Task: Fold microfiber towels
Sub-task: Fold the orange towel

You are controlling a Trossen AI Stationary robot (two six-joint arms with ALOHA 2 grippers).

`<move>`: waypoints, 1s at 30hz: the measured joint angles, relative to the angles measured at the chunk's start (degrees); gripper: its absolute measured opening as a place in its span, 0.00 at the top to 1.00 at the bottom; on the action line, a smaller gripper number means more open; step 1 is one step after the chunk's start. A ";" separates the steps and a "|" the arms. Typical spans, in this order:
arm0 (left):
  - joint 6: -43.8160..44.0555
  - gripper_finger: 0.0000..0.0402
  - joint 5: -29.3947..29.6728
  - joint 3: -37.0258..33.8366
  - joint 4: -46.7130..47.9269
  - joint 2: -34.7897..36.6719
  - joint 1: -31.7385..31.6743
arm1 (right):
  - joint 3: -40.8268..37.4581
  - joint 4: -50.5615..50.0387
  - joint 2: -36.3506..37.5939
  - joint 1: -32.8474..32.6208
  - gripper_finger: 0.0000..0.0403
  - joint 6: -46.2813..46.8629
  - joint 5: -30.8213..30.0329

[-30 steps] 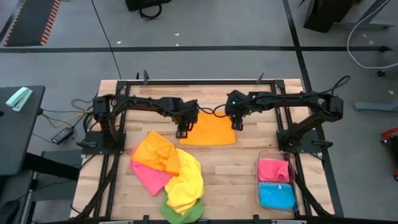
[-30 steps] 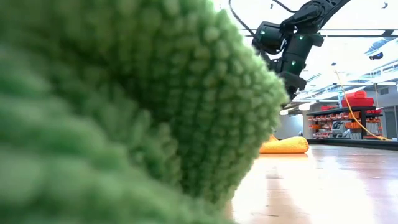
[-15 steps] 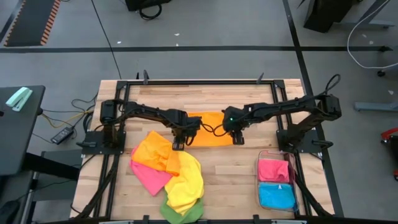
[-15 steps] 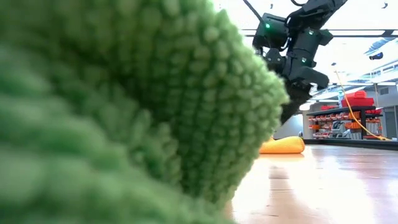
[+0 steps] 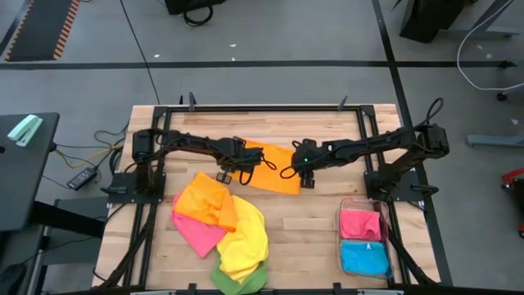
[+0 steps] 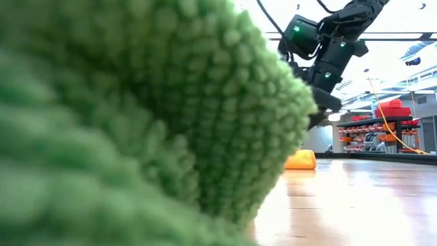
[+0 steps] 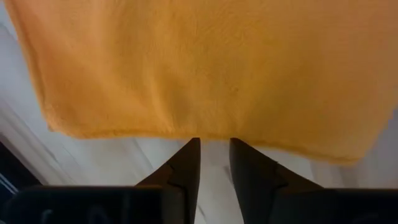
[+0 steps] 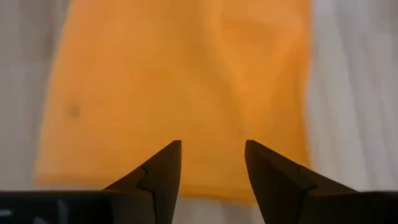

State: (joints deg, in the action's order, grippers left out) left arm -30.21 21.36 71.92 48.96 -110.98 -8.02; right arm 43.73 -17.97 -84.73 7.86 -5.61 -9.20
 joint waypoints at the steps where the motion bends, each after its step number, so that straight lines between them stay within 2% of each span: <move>1: 0.01 0.78 -0.03 0.49 1.06 0.00 -0.07 | -0.01 0.70 0.00 0.52 0.54 -0.51 0.37; 6: 2.65 0.80 -1.67 3.89 5.07 0.04 0.06 | 0.01 2.32 0.00 3.41 0.54 -3.60 2.43; 11: 5.94 0.81 -17.19 5.62 2.00 0.09 0.14 | -0.09 1.50 0.00 8.15 0.58 0.35 3.74; 13: 7.53 0.82 -19.84 5.63 -1.24 -0.25 0.19 | -0.75 1.61 0.02 8.66 0.59 0.98 4.02; 26: 12.77 0.86 -20.83 5.66 -3.70 -5.48 -3.06 | -8.56 7.21 0.02 6.07 0.61 5.65 3.42; 30: 12.63 0.87 -17.43 5.42 -4.51 -4.69 -4.69 | -10.48 10.36 0.02 4.53 0.61 6.96 3.23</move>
State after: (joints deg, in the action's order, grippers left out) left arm -17.58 3.93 77.34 44.44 -115.67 -12.71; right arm 33.25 -7.61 -84.71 12.39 1.35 -5.97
